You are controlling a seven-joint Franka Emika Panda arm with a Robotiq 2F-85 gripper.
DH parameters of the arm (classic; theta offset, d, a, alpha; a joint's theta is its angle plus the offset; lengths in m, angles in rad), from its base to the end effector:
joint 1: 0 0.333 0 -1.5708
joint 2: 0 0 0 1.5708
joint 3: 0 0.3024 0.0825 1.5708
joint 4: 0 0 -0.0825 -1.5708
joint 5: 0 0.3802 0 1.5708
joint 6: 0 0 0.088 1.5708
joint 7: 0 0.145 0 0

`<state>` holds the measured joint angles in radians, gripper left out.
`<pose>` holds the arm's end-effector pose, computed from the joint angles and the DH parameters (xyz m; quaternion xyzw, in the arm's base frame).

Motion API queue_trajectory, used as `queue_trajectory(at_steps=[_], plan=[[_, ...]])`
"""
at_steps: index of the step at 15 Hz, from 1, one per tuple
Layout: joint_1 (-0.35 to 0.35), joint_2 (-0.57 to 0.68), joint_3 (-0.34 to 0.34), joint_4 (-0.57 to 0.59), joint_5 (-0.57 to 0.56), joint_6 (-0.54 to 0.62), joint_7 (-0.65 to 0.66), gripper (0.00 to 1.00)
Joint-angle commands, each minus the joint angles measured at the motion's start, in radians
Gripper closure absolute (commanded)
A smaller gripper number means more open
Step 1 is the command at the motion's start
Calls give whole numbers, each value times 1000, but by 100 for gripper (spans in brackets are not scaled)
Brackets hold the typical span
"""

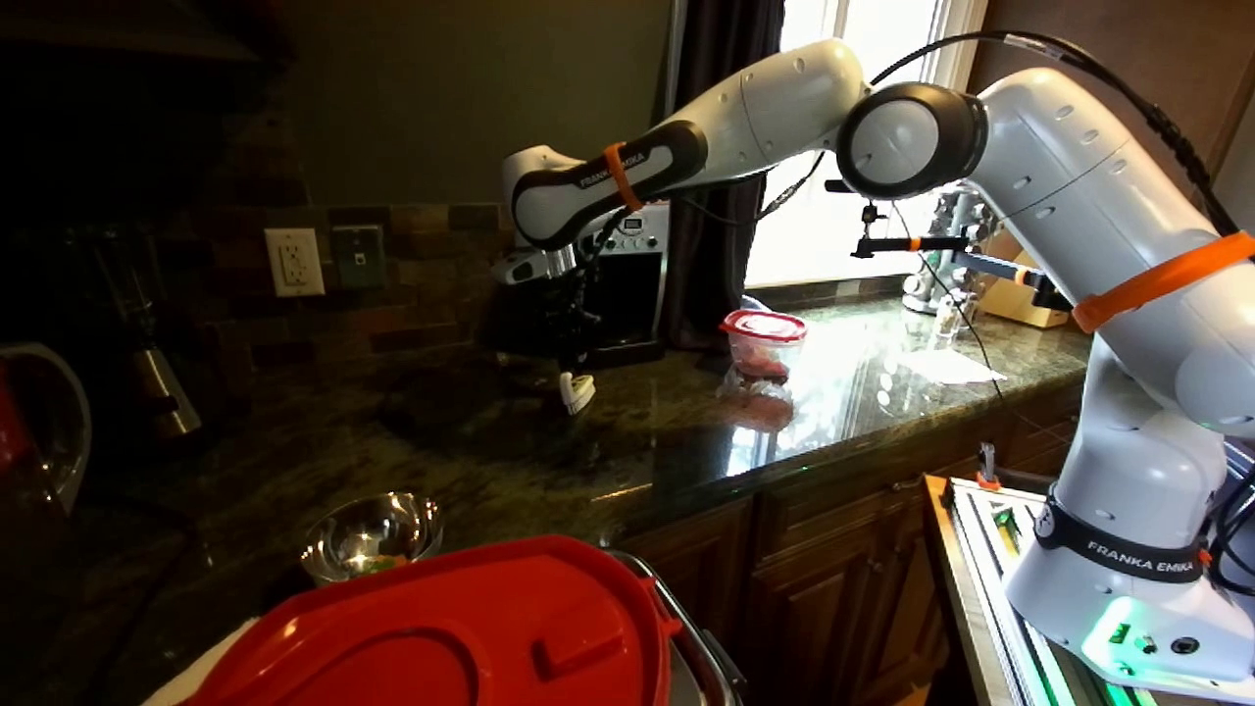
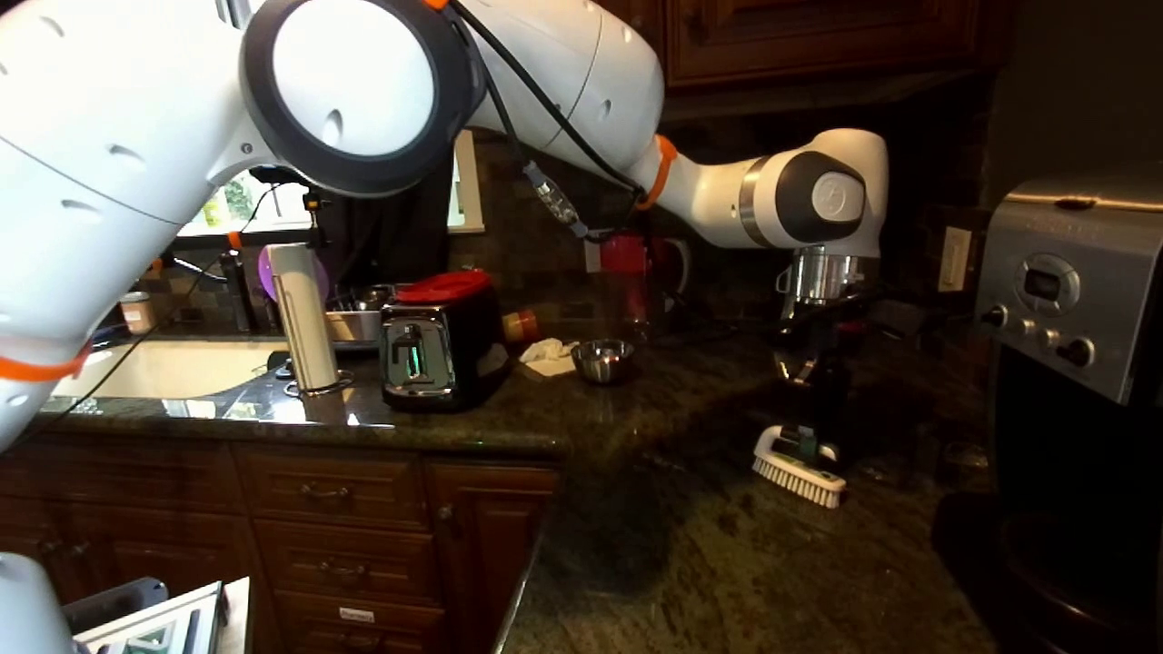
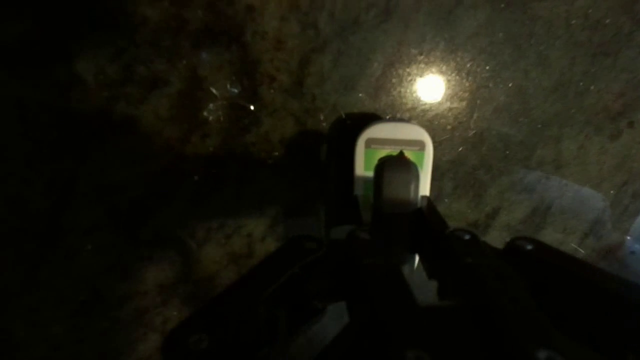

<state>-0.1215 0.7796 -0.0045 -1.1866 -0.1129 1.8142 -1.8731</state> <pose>0.7119 -0.1030 0.2639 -0.6252 -0.7748 0.0874 0.0339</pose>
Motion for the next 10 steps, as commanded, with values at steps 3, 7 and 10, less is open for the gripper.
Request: queue_trajectory(at_steps=[3,7,10], plan=[[-9,16,10,30,-2,-9,13,94],[-1,82,3,106,19,67,144,94],[11,145,-11,203,0,47,258,94]])
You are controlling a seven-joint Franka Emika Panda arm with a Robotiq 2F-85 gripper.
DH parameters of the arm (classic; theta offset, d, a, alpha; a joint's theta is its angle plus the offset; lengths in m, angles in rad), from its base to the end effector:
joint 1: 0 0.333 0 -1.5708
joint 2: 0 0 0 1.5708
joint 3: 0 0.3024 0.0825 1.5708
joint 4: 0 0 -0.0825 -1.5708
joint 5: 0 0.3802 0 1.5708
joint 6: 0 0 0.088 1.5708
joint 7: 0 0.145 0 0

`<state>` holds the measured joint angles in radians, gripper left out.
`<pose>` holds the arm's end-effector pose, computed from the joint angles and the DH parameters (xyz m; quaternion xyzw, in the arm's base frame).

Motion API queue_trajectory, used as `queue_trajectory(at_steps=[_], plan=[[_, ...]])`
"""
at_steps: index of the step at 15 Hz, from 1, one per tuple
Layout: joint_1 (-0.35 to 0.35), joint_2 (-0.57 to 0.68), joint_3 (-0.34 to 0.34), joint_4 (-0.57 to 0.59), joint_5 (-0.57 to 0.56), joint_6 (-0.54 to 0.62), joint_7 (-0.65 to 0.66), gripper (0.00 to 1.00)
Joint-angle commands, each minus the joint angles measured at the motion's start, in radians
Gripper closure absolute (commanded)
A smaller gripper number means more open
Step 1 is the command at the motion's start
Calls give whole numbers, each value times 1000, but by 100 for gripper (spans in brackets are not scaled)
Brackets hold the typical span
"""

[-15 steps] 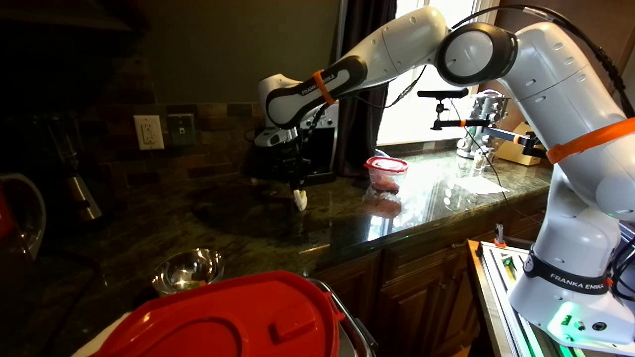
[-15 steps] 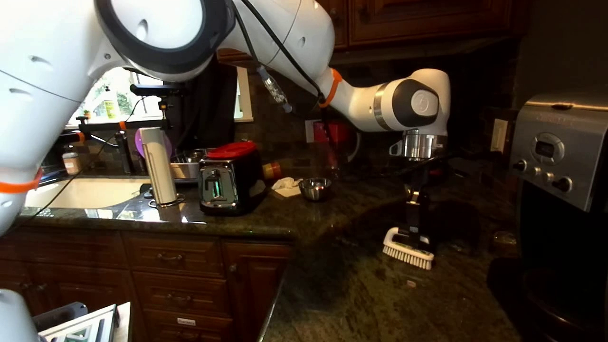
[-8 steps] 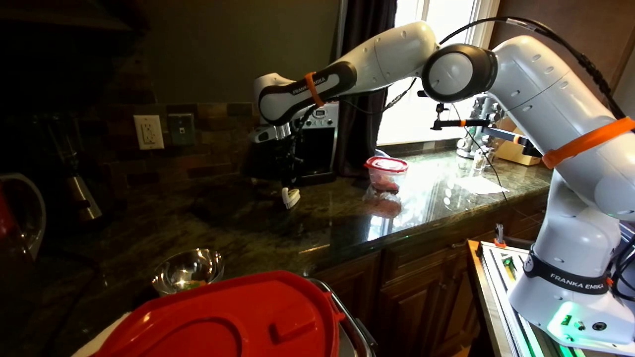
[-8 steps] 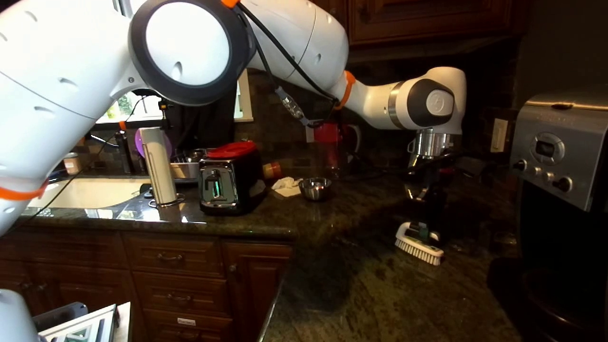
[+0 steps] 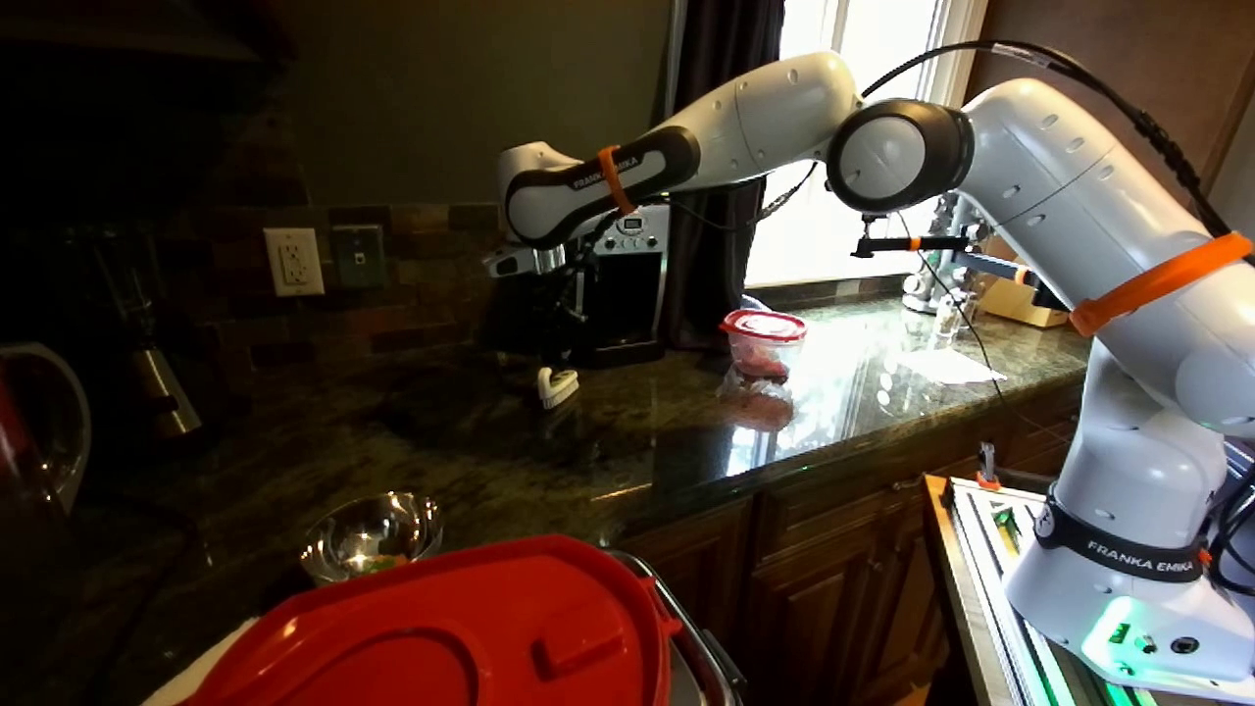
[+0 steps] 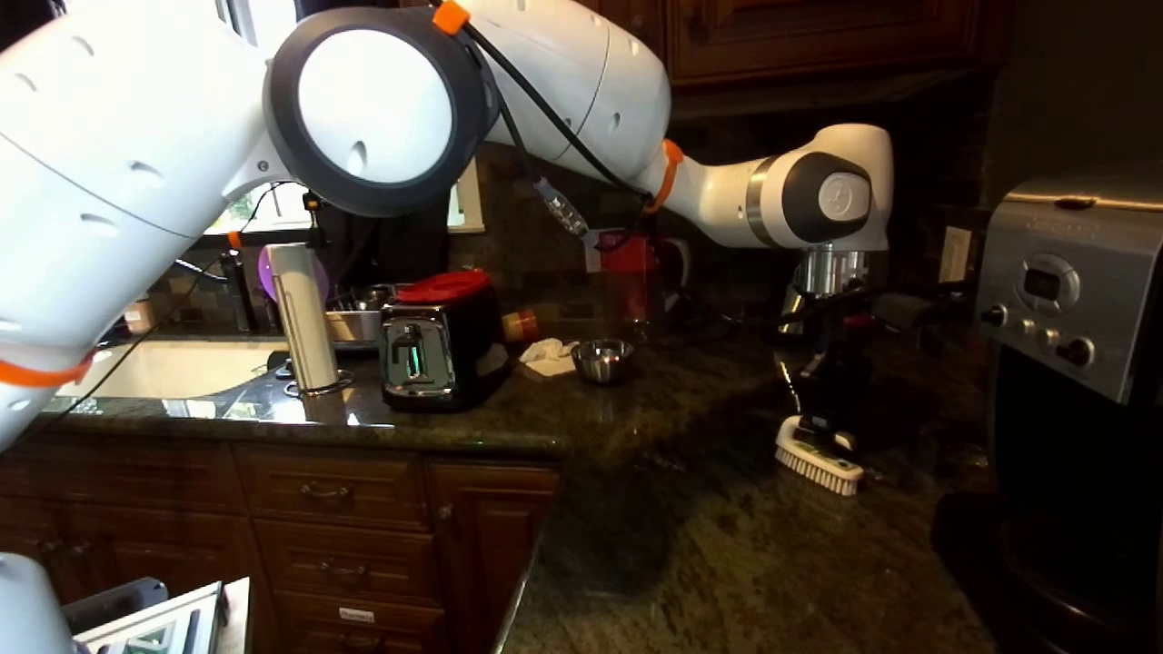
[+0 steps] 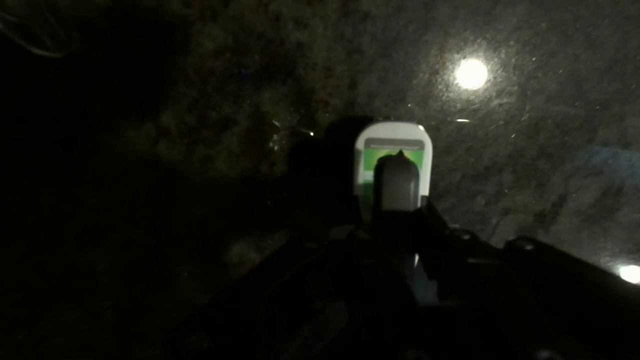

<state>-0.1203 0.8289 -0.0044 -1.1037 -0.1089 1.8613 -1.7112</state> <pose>0.7340 -0.1036 0.2689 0.6871 0.7237 -0.0639 0.0041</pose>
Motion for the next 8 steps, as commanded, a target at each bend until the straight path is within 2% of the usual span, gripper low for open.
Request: queue_trajectory(at_steps=[1,8], plan=[[12,122,-15,158,-8,-7,131,94],[2,270,-23,424,-9,-93,304,94]])
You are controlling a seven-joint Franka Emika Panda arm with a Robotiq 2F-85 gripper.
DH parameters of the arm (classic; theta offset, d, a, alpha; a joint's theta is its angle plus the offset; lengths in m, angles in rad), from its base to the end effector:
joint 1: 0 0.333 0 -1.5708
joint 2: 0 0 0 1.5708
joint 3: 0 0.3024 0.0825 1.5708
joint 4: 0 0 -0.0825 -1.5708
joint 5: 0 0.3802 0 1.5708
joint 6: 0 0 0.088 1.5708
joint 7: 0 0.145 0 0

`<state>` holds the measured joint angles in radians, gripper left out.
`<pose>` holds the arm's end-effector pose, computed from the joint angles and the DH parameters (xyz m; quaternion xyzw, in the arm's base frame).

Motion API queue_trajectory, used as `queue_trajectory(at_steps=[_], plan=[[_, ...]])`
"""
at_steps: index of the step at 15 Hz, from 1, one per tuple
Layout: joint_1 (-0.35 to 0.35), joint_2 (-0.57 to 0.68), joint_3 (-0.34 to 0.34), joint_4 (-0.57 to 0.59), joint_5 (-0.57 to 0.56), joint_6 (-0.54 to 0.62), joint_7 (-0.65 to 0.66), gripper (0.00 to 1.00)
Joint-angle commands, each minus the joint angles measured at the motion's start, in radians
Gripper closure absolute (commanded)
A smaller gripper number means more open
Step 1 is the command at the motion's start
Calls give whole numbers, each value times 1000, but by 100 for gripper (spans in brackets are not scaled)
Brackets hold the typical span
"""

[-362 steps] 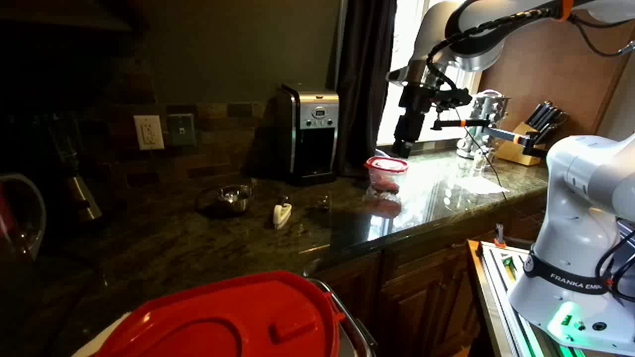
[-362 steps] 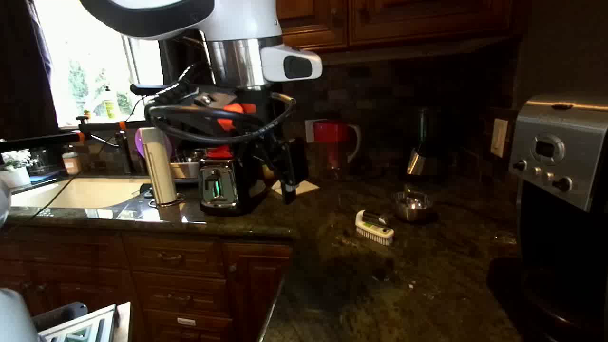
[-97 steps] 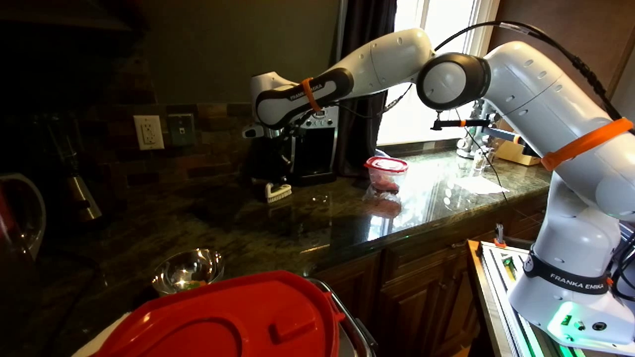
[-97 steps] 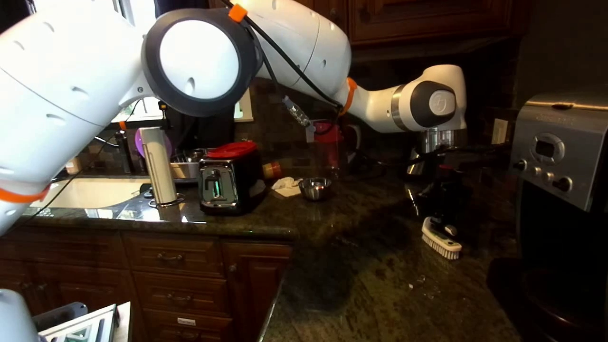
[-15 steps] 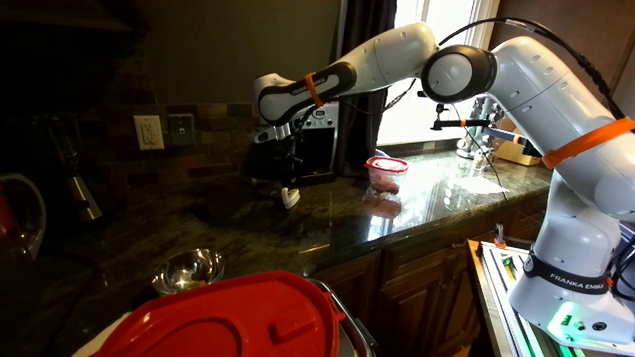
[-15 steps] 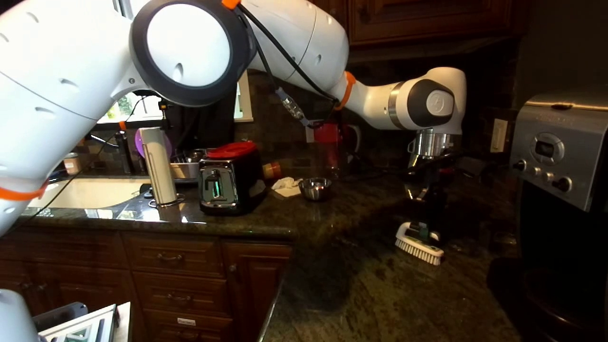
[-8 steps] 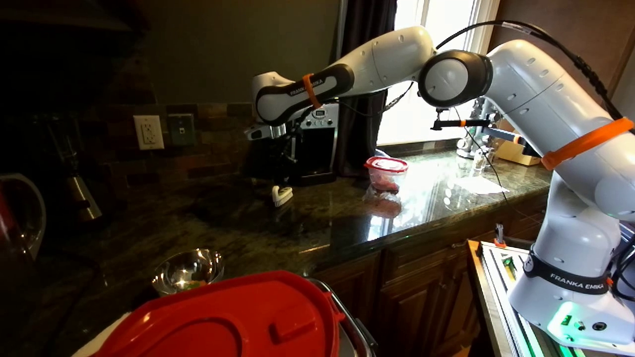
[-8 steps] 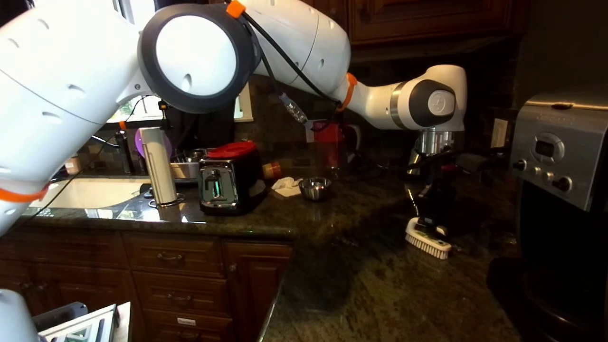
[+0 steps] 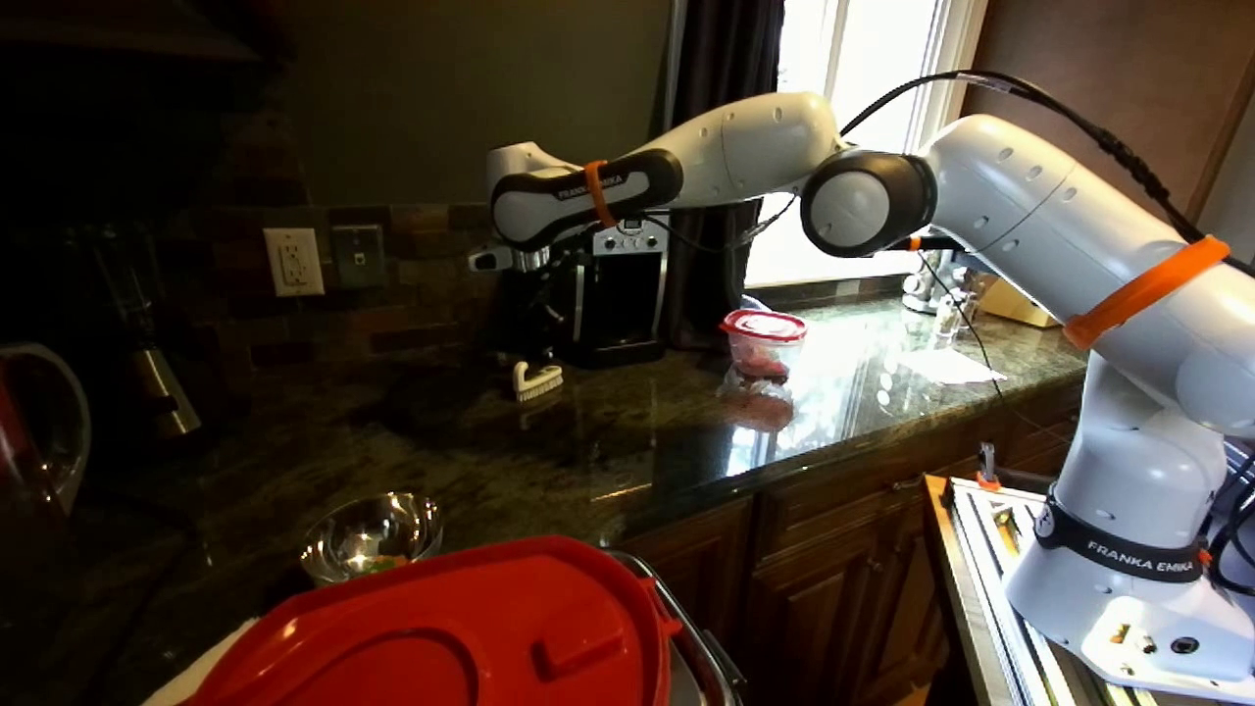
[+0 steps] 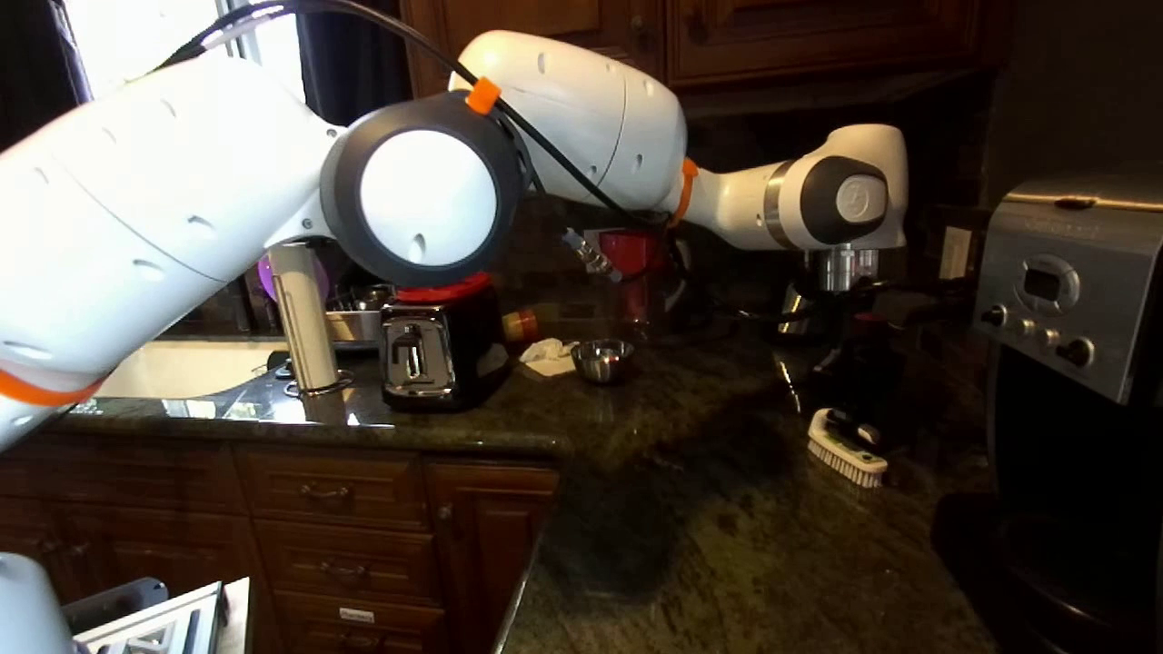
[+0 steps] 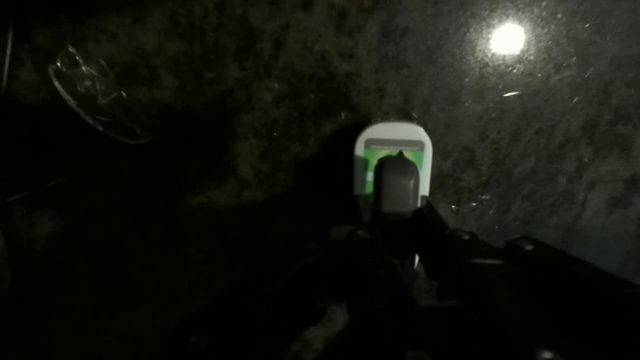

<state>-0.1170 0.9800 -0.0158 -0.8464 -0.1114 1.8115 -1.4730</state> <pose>0.7640 -0.1109 0.2713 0.7716 0.6332 -0.0486 0.0368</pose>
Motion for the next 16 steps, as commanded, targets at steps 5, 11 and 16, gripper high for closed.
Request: queue_trajectory(at_steps=[5,11,16], plan=[[-8,195,-25,299,-12,-44,160,94],[-8,240,-59,363,-13,21,235,94],[-11,260,-83,380,-13,99,266,94]])
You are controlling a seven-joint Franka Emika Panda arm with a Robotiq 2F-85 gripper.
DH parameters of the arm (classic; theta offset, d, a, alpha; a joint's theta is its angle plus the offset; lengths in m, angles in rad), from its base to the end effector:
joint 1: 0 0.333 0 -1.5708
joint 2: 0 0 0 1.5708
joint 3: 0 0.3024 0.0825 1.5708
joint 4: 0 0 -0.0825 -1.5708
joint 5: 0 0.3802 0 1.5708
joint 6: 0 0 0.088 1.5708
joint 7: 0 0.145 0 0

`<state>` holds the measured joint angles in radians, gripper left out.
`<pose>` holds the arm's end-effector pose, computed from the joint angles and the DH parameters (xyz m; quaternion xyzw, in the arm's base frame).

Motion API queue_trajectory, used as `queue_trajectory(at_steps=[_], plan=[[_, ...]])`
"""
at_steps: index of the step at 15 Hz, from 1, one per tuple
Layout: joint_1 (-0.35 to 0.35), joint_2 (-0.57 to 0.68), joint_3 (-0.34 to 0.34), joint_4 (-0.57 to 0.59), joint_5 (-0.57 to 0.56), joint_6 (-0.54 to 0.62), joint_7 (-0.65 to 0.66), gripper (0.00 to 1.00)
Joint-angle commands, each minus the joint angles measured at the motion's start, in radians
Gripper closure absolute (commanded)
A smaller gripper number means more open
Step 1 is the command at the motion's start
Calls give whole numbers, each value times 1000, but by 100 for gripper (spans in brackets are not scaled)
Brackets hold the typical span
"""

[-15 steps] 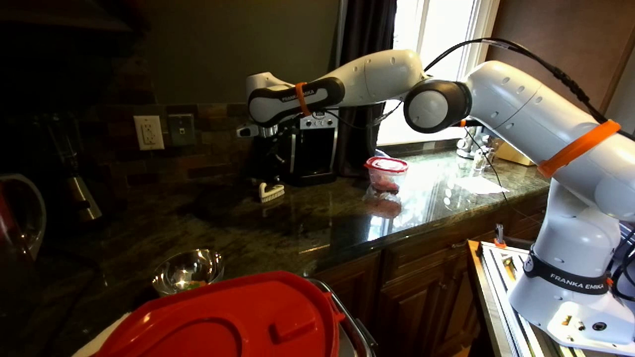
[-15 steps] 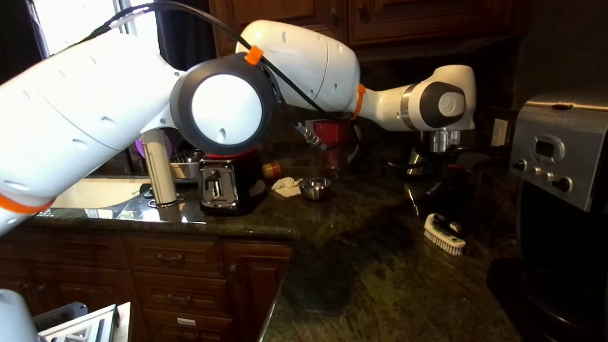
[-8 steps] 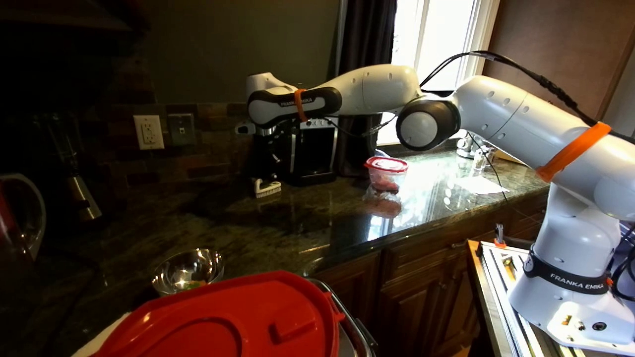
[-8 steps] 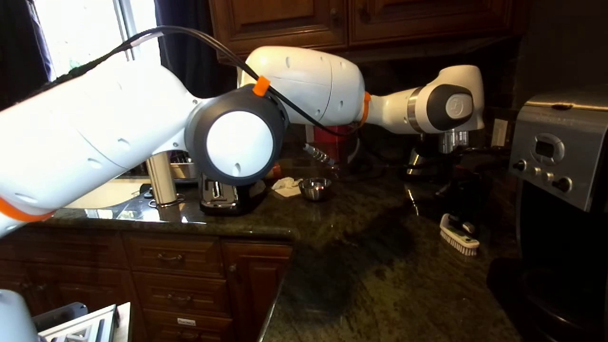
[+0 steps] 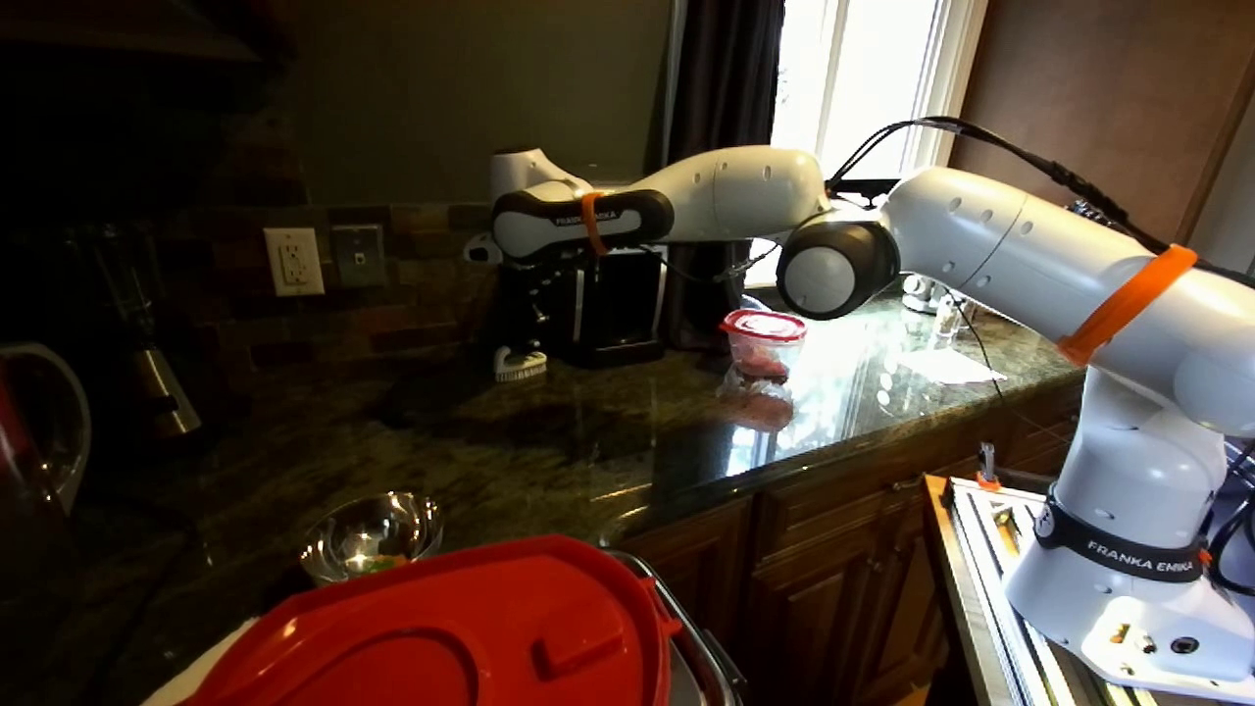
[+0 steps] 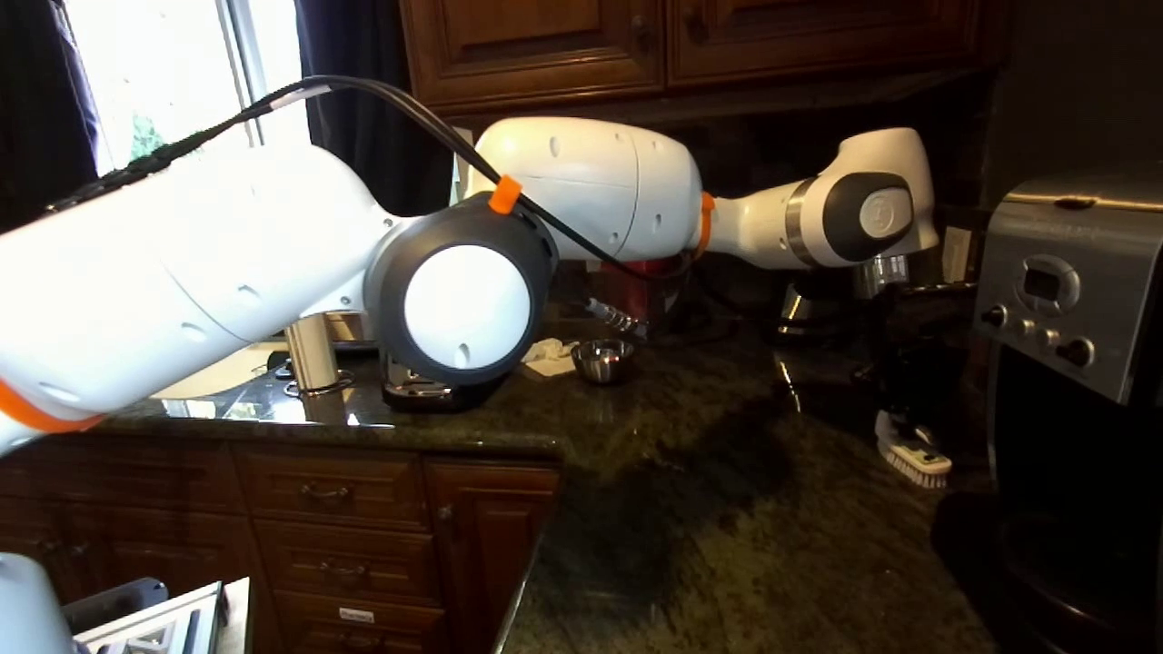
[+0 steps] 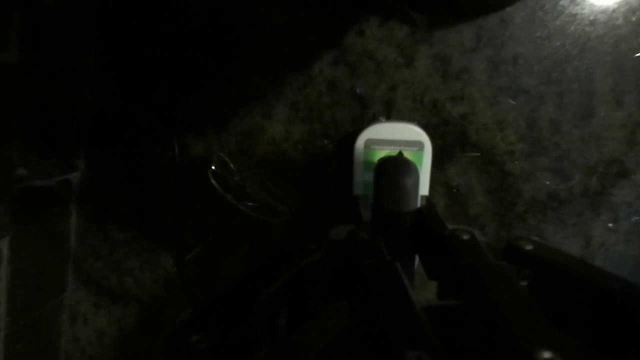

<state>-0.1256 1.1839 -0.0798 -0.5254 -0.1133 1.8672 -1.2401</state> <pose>0.7965 -0.1425 0.2733 0.8424 0.5251 0.0012 0.1211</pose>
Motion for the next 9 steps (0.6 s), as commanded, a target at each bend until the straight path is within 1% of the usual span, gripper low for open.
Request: queue_trajectory(at_steps=[1,2,3,5,6,9], plan=[[-1,56,-22,57,-11,47,33,94],[-1,48,-20,49,-8,37,19,94],[0,7,-9,5,0,29,8,77],[0,7,-10,5,0,29,8,77],[0,7,-10,5,0,29,8,94],[3,26,-15,16,-2,66,36,94]])
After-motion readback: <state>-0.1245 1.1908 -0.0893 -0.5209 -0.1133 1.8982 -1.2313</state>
